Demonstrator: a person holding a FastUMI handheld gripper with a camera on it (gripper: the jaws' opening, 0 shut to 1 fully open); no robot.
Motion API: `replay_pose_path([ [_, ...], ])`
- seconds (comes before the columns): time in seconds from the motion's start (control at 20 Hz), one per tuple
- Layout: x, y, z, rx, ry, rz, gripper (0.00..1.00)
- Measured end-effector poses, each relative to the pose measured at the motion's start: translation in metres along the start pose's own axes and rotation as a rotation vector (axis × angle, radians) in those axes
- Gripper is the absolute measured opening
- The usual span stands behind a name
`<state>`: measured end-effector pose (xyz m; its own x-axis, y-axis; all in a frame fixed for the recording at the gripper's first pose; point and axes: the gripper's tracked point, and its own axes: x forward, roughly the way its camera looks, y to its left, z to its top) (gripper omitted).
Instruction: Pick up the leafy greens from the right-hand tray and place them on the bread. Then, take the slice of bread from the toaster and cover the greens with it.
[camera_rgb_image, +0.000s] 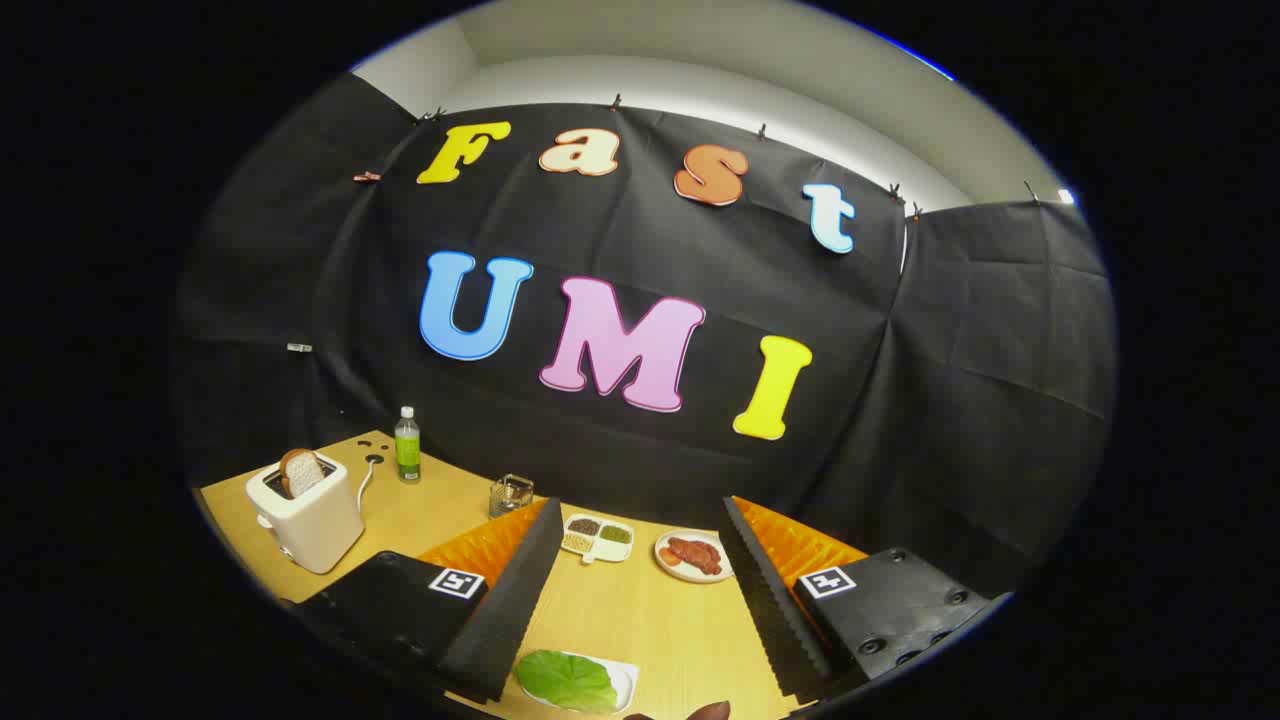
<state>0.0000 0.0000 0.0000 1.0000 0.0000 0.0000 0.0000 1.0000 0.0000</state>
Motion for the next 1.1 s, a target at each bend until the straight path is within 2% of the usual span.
replay_pose_path([
  [1.1,0.006,-0.017,-0.011,0.031,0.021,-0.032,0.98],
])
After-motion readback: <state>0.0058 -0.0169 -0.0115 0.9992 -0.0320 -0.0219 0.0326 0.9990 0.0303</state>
